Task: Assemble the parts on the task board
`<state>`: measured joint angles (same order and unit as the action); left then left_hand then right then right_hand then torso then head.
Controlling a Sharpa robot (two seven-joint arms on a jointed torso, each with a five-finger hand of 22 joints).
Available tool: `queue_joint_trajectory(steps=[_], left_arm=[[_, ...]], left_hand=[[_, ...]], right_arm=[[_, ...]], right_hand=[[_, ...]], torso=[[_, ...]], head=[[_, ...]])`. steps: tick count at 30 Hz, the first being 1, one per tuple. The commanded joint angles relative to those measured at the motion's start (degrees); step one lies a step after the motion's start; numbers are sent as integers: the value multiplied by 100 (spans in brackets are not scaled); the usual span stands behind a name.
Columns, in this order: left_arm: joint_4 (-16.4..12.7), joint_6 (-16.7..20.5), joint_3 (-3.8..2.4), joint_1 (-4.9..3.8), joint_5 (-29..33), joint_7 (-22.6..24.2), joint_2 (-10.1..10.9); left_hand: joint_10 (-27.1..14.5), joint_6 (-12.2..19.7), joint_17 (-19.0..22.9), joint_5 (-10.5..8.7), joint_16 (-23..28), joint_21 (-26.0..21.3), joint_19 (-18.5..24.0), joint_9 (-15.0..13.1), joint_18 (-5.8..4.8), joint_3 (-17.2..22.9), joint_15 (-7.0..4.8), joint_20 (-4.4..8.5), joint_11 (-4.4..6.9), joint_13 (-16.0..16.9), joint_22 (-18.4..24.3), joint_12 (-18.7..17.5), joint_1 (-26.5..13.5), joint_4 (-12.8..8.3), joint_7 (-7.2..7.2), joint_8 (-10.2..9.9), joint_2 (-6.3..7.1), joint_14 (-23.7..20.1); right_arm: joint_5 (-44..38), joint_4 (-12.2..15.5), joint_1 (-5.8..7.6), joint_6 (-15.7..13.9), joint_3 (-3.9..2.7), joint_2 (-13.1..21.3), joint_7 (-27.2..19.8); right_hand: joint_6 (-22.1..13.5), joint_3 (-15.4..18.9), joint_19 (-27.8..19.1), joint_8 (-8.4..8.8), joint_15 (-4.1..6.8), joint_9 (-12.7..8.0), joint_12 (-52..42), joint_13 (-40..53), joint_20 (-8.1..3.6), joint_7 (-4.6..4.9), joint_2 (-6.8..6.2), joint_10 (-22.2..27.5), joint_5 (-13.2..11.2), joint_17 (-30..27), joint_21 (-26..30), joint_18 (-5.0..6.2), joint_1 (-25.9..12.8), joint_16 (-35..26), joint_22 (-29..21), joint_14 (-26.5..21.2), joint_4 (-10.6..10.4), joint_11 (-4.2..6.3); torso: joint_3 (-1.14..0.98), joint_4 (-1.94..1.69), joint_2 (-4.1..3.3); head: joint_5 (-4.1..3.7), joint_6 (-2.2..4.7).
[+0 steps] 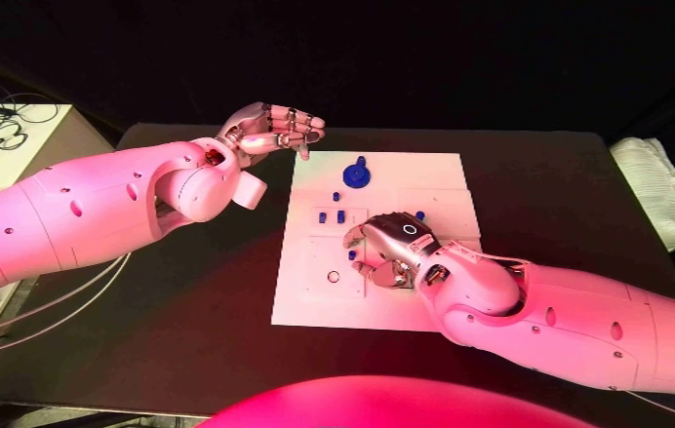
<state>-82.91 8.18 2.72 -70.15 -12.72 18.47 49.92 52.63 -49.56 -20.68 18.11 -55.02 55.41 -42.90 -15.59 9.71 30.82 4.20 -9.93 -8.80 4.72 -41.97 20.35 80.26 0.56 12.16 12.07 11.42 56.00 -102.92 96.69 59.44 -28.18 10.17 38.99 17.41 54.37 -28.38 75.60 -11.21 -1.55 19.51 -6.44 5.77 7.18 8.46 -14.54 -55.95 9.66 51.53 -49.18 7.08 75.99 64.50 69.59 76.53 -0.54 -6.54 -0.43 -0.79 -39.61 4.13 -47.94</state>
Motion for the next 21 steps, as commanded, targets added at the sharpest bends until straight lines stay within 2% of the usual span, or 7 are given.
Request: queue_joint_trajectory(steps=[1,4,7,13,16,17,21], left_arm=[[-1,-101,-4,-4,30,9,-4],[15,-119,-4,-4,58,-16,-5],[30,-126,-4,-4,74,-28,-5],[51,-132,-4,-4,87,-37,-3],[56,-136,-4,-3,89,-38,-4],[56,-138,-4,-3,90,-38,-5],[42,-129,-4,-3,91,-20,-7]], left_hand=[[-36,-1,5,-13,34,-31,-3,5,78,-44,33,-22,-17,-5,5,23,-20,5,36,-20,-53,-16],[-42,-1,7,-13,37,-37,-4,6,77,-46,35,-23,-18,-6,9,24,-21,6,37,-20,-56,-18],[-42,-1,7,-13,37,-37,-4,6,77,-46,35,-23,-18,-6,9,24,-21,6,37,-20,-56,-18],[-45,-2,8,-14,39,-40,-5,6,77,-48,35,-24,-19,-7,11,26,-22,6,37,-19,-59,-19],[-45,-2,8,-14,39,-40,-5,6,77,-48,35,-24,-19,-7,11,26,-22,6,37,-19,-59,-19],[-45,-2,8,-14,39,-40,-5,6,77,-48,35,-24,-19,-7,11,26,-22,6,37,-19,-59,-19],[-45,-2,8,-14,39,-40,-5,6,77,-48,35,-24,-19,-7,11,26,-22,6,37,-19,-59,-19]], right_arm=[[161,48,-5,-258,2,51,-115],[263,81,4,-340,0,113,-171],[333,113,10,-404,-1,172,-208],[589,278,70,-533,-30,377,-283],[912,388,226,-431,-56,559,-323],[1063,420,306,-352,-64,636,-332],[1491,485,650,146,-97,940,-214]], right_hand=[[-49,287,-18,79,-16,-29,-178,-2,2,-15,44,143,19,-90,73,48,148,43,-39,-42,-78,-10],[-29,683,1,150,-27,-56,-433,-1,9,-60,77,293,125,-198,131,53,317,107,-65,-76,-231,-16],[-12,899,21,194,-22,-74,-592,-6,14,-48,112,386,196,-251,151,49,402,159,-72,-81,-380,-19],[66,940,131,214,5,-87,-803,-2,-5,-21,150,385,213,-186,-32,18,531,300,22,9,-512,11],[135,832,336,233,53,-100,-997,-2,-45,1,132,263,218,105,-466,-55,569,560,242,222,-592,62],[180,702,606,244,88,-108,-1120,0,-95,8,106,72,228,608,-1122,-161,558,906,570,519,-631,110],[179,531,759,303,125,-130,-1173,-61,-122,14,3,-115,153,850,-1486,-228,401,1072,763,700,-752,132]], torso=[[0,-5,1],[4,2,10],[3,1,8],[-5,-5,-2],[5,1,3],[8,4,6],[19,12,14]], head=[[-9,5],[-8,11],[-16,23],[-36,44],[-81,75],[-97,85],[-291,170]])
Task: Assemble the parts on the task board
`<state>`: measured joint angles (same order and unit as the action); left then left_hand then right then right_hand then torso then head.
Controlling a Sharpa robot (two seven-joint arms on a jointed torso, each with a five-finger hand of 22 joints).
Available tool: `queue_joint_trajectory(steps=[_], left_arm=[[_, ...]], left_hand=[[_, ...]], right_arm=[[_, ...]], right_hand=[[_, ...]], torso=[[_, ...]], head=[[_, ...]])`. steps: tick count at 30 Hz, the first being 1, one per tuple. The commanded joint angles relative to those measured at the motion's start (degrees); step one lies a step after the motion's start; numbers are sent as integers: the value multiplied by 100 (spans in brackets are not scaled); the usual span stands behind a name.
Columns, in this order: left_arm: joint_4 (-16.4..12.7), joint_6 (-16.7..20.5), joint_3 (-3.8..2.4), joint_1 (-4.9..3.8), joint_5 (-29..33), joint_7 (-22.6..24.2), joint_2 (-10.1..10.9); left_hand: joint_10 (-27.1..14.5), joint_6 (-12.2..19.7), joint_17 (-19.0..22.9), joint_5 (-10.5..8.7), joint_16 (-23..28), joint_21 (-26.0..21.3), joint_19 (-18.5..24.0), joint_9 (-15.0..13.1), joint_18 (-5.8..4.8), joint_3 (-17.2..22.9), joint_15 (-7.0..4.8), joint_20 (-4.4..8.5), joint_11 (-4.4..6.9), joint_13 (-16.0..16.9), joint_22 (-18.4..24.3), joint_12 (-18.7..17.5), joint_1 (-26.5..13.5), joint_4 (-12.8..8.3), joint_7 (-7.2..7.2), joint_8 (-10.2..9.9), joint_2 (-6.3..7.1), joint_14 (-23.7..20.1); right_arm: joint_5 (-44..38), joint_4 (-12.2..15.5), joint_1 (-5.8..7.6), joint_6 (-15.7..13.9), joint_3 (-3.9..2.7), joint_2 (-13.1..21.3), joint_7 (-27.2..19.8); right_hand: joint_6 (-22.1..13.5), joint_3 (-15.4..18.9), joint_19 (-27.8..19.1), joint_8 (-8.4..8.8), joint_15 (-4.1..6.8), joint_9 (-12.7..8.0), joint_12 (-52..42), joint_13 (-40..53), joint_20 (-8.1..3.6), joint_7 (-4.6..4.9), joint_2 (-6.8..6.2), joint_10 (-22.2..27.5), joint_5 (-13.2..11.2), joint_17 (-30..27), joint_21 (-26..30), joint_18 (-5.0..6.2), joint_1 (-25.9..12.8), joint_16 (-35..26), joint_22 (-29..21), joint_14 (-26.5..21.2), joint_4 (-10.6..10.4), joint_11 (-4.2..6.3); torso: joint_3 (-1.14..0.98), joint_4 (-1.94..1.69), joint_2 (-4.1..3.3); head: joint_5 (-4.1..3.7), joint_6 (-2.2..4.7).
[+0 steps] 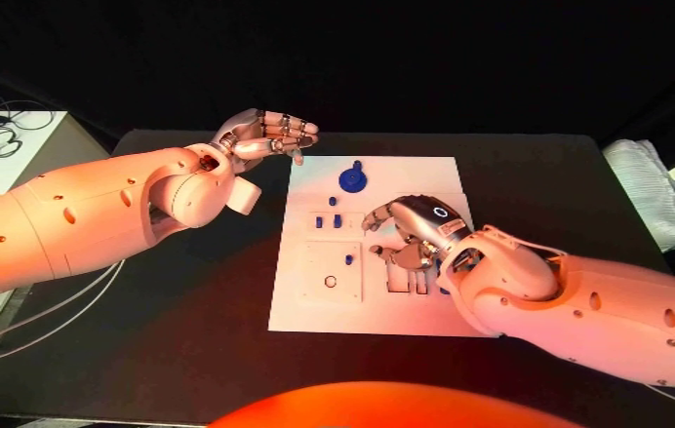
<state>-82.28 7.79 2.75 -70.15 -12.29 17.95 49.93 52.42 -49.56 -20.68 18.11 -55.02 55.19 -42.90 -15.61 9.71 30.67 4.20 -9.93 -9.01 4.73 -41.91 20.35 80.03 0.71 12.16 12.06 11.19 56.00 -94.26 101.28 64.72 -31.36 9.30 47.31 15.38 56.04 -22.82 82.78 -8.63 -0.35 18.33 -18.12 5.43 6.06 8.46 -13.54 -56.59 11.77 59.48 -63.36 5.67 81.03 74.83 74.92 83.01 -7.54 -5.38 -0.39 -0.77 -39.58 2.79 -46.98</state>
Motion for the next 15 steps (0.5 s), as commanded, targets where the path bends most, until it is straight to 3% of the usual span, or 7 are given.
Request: queue_joint_trajectory(steps=[1,5,6,7,8,10,15], left_arm=[[-27,-67,-7,-3,49,53,-6],[-44,35,-7,-3,51,171,-8],[-49,57,-7,-3,56,206,-9],[-52,65,-7,-3,59,225,-8],[-55,71,-7,-3,61,237,-8],[-60,78,-7,-3,65,254,-7],[-57,72,-7,-3,69,264,-16]], left_hand=[[-24,-2,8,-14,39,-17,-5,7,77,-32,35,-24,2,-7,5,26,2,-9,37,-19,-35,-19],[8,-24,12,-15,43,-28,-23,6,82,-33,27,-21,12,-1,16,66,34,-33,31,-6,-63,-8],[20,-28,12,-15,42,-27,-28,6,83,-34,24,-19,15,1,16,76,39,-37,29,-4,-67,-3],[24,-30,12,-15,42,-27,-30,6,83,-34,23,-19,15,2,16,79,40,-38,29,-3,-68,-1],[24,-30,12,-15,42,-27,-30,6,83,-34,23,-19,15,2,16,79,40,-38,29,-3,-68,-1],[24,-30,12,-15,42,-27,-30,6,83,-34,23,-19,15,2,16,79,40,-38,29,-3,-68,-1],[29,-31,12,-15,41,-27,-33,6,83,-37,22,-18,17,3,17,85,40,-40,27,-2,-68,2]], right_arm=[[684,19,196,572,-16,166,19],[775,-50,469,1047,-31,421,122],[770,-79,526,1219,-34,497,142],[764,-103,556,1343,-35,539,147],[758,-124,576,1440,-36,566,146],[729,-164,603,1609,-36,608,130],[593,-239,621,1979,-30,665,63]], right_hand=[[-21,25,33,68,8,-20,20,-45,-13,5,-134,-11,-129,28,-34,-80,-158,24,217,49,-83,23],[-138,438,5,149,3,-34,99,-116,-18,-30,-143,170,-187,-18,57,-68,-187,1,186,42,-165,13],[-246,1254,-45,231,-24,-37,80,-140,8,-57,50,294,-151,-102,198,-47,68,-29,137,-10,-307,-20],[-294,1594,-70,264,-44,-37,65,-142,25,-62,131,350,-136,-139,268,-38,209,-40,112,-39,-419,-31],[-422,2111,-145,341,-71,-42,47,-155,44,-51,175,471,-132,-259,516,4,428,-86,7,-104,-714,-60],[-599,2721,-332,435,-128,-75,126,-173,91,-107,46,773,-279,-492,1138,96,535,-204,-289,-238,-945,-135],[-762,3108,-370,481,-175,-116,154,-169,136,-184,-109,974,-354,-571,1329,121,555,-218,-389,-305,-958,-190]], torso=[[17,15,10],[19,27,16],[21,26,18],[21,27,21],[20,28,22],[13,27,16],[14,13,12]], head=[[-182,87],[-213,118],[-213,126],[-214,127],[-213,127],[-211,138],[-218,139]])
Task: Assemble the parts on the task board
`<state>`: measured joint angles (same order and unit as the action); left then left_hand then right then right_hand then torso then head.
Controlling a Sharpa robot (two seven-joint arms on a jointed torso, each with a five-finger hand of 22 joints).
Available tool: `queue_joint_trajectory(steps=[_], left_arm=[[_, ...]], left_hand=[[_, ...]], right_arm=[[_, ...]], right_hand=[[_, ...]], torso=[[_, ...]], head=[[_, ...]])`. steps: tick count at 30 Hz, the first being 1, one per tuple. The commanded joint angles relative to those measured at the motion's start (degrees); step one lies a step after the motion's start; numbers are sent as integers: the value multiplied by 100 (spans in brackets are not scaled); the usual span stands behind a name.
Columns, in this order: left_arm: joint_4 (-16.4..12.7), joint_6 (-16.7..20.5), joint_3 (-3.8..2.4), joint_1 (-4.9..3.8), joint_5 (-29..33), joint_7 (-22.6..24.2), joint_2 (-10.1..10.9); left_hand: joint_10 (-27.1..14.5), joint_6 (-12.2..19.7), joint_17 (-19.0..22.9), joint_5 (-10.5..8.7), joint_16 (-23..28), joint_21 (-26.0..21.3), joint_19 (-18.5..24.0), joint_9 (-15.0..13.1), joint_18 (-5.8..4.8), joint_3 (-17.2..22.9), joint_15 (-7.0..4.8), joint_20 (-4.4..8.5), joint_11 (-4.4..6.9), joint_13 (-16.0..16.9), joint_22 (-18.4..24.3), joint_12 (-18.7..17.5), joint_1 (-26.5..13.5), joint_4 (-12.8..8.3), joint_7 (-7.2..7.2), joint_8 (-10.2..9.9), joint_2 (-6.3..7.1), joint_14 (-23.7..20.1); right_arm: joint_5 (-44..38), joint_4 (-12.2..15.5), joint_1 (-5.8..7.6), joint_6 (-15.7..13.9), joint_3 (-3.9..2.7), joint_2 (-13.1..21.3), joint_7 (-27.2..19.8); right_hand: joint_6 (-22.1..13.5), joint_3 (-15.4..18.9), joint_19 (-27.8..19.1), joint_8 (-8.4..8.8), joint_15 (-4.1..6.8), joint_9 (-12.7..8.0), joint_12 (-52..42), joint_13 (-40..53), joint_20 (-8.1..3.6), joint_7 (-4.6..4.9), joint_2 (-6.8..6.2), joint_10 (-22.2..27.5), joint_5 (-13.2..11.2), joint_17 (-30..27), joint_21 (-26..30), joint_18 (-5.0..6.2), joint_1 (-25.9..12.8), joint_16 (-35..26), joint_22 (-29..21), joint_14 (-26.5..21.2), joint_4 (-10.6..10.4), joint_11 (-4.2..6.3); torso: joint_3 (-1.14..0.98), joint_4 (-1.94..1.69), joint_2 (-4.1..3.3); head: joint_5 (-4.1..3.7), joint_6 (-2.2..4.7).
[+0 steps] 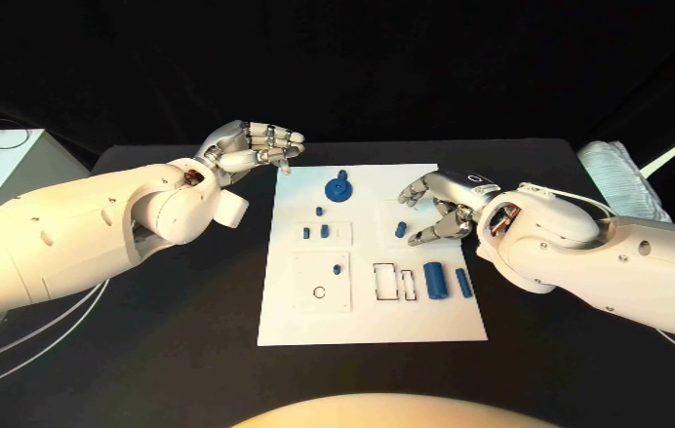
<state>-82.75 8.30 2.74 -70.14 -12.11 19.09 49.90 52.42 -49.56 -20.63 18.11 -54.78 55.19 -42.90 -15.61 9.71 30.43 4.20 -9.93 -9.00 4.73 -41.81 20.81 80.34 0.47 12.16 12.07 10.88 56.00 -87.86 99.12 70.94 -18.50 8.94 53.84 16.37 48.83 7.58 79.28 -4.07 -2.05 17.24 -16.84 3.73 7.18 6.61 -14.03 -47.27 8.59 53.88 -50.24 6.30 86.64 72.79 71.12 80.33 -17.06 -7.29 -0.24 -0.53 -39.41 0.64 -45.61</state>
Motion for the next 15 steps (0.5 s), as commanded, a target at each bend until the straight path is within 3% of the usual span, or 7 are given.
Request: queue_joint_trajectory(steps=[1,5,8,11,13,14,15], left_arm=[[-8,17,-6,-4,51,150,-15],[-2,6,-6,-4,53,148,-18],[3,3,-6,-4,55,147,-18],[7,3,-6,-4,59,147,-18],[8,0,-6,-4,61,143,-19],[8,-2,-6,-4,61,141,-18],[8,-2,-6,-4,62,139,-18]], left_hand=[[28,-31,6,-15,18,-27,-33,6,83,-13,22,-18,17,2,7,39,9,-16,28,-2,-37,2],[28,-31,6,-15,18,-27,-33,6,83,-13,22,-18,17,2,7,39,9,-16,28,-2,-37,2],[28,-31,6,-15,18,-27,-33,6,83,-13,22,-18,17,2,7,39,9,-16,28,-2,-37,2],[28,-31,6,-15,18,-27,-33,6,83,-13,22,-18,17,2,7,39,9,-16,28,-2,-37,2],[28,-31,6,-15,18,-27,-33,6,83,-13,22,-18,17,2,7,39,9,-16,28,-2,-37,2],[28,-31,6,-15,18,-27,-33,6,83,-13,22,-18,17,2,7,39,9,-16,28,-2,-37,2],[28,-31,6,-15,18,-27,-33,6,83,-13,22,-18,17,2,7,39,9,-16,28,-2,-37,2]], right_arm=[[-75,-34,-4,747,8,14,-42],[-191,-53,-22,886,16,9,-52],[-231,-76,-31,770,24,-19,-44],[-253,-132,-44,548,32,-87,-59],[-260,-164,-54,409,36,-135,-67],[-262,-184,-64,323,37,-167,-71],[-263,-194,-71,283,38,-183,-74]], right_hand=[[-58,112,-14,24,-11,-11,28,1,30,-17,-82,70,-49,-4,15,57,0,-5,-10,-38,-8,-7],[-43,102,29,7,-10,-8,8,8,32,-25,-46,58,-77,65,-89,41,21,41,36,-9,-6,-3],[6,51,68,-24,3,1,-49,20,24,-10,19,-16,-107,92,-142,36,34,72,58,19,-4,17],[168,-272,192,-108,69,18,-185,18,-37,184,285,-270,-257,175,-328,7,78,135,137,123,14,102],[222,-365,208,-136,86,22,-214,15,-53,127,365,-353,-278,173,-326,5,106,133,134,145,22,118],[323,-522,259,-187,117,32,-263,18,-75,161,543,-501,-390,233,-430,-14,206,163,181,199,49,155],[365,-591,281,-207,129,36,-276,15,-86,203,584,-556,-489,259,-474,-22,244,174,202,223,53,169]], torso=[[-1,-4,-2],[-2,2,-5],[1,0,-6],[5,3,-4],[3,-4,-8],[2,-8,-9],[3,-11,-9]], head=[[10,-4],[19,-14],[11,-4],[1,4],[1,16],[-3,13],[-7,12]])
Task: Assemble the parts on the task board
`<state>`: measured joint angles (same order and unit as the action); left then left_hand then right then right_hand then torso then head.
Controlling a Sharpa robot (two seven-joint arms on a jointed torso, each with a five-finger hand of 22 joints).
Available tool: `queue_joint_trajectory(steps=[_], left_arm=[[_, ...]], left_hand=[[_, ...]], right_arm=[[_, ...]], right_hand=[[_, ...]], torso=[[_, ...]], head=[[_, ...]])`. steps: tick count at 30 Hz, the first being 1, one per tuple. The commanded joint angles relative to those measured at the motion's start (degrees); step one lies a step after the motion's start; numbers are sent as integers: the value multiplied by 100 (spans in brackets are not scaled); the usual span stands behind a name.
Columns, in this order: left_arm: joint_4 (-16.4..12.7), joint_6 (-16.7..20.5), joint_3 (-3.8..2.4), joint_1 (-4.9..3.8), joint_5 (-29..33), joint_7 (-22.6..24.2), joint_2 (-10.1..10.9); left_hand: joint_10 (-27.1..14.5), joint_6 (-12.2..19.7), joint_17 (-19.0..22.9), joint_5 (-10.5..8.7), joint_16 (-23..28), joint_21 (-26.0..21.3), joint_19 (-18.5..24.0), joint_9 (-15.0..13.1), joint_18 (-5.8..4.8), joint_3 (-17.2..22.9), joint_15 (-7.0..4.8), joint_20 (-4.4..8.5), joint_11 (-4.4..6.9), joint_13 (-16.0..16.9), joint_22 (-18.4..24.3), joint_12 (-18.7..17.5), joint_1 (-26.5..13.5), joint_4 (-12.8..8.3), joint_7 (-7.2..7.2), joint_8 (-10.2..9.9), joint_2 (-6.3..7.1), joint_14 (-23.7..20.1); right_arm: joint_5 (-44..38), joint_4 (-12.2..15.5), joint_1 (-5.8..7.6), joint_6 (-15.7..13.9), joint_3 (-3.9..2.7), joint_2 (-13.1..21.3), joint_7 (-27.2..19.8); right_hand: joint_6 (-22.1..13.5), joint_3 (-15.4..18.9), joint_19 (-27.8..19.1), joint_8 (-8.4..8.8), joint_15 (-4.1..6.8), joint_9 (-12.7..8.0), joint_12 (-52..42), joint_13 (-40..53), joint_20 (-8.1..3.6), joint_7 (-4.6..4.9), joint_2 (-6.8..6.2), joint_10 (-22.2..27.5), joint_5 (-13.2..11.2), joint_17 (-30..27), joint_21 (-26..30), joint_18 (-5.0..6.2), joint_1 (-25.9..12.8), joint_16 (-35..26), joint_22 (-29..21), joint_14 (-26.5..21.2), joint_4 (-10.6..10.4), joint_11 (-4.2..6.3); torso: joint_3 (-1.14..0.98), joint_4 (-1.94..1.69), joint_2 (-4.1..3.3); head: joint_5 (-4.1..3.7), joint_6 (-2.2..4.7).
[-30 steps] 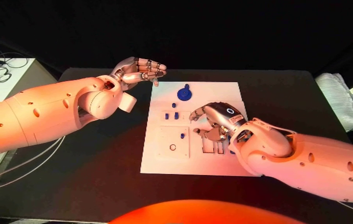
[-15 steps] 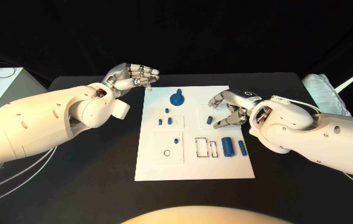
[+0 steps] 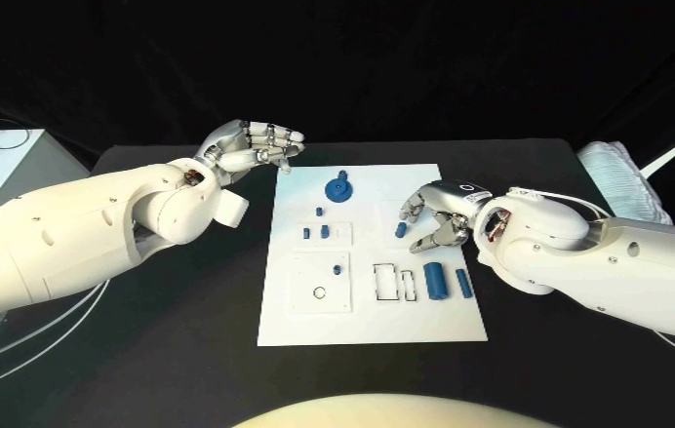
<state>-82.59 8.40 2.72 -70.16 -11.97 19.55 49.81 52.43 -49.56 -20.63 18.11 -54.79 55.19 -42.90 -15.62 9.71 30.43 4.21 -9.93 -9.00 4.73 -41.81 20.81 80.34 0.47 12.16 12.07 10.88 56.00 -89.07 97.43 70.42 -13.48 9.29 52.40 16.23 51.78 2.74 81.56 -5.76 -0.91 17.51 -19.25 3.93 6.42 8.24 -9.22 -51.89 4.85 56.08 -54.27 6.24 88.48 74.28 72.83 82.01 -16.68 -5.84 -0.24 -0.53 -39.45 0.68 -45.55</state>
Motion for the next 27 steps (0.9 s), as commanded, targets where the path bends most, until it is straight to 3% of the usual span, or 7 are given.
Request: queue_joint_trajectory(steps=[1,5,13,21,27], left_arm=[[-8,-14,-4,-2,48,92,-8],[-10,-17,-4,-2,49,81,-3],[-8,-33,-4,-2,52,60,-5],[-3,-54,-4,-2,56,40,-12],[-6,-56,-4,-2,56,35,-10]], left_hand=[[28,-31,7,-15,18,-27,-33,7,83,-13,22,-18,17,2,7,39,9,-16,27,-3,-37,2],[39,-38,8,-14,19,-28,-40,7,83,-20,20,-16,19,3,9,52,5,-16,26,1,-41,9],[39,-38,8,-14,19,-28,-40,7,83,-20,20,-16,19,3,9,52,5,-16,26,1,-41,9],[39,-40,8,-13,20,-29,-42,8,82,-22,20,-16,19,3,10,55,0,-14,26,2,-43,10],[39,-42,9,-13,22,-32,-44,8,82,-24,21,-16,19,2,12,58,-7,-9,26,3,-48,11]], right_arm=[[-143,-42,-29,-277,4,-66,-65],[-160,-115,-77,-419,6,-167,-87],[-165,-191,-138,-461,10,-274,-112],[-198,-234,-172,-398,15,-328,-102],[-347,-231,-183,-354,16,-336,-35]], right_hand=[[133,-234,89,-66,32,11,-40,-13,-27,33,159,-174,-175,90,-149,-30,108,47,67,95,18,43],[209,-497,138,-81,62,-10,15,-27,-57,38,251,-356,-188,135,-217,-46,202,55,101,143,32,71],[318,-842,218,-87,92,-52,180,-30,-90,17,276,-705,-193,210,-433,-85,282,78,216,179,22,105],[481,-1361,262,-92,92,-108,505,-28,-95,22,158,-1047,-187,284,-584,-113,316,109,311,207,18,99],[936,-2137,395,-275,188,-66,700,4,-166,-42,74,-1645,-194,537,-1219,-211,436,257,645,272,105,202]], torso=[[3,-15,-6],[6,-8,-2],[1,1,-1],[-3,2,-6],[-2,-2,-4]], head=[[-16,10],[-18,20],[-8,9],[-8,-8],[-18,-24]])
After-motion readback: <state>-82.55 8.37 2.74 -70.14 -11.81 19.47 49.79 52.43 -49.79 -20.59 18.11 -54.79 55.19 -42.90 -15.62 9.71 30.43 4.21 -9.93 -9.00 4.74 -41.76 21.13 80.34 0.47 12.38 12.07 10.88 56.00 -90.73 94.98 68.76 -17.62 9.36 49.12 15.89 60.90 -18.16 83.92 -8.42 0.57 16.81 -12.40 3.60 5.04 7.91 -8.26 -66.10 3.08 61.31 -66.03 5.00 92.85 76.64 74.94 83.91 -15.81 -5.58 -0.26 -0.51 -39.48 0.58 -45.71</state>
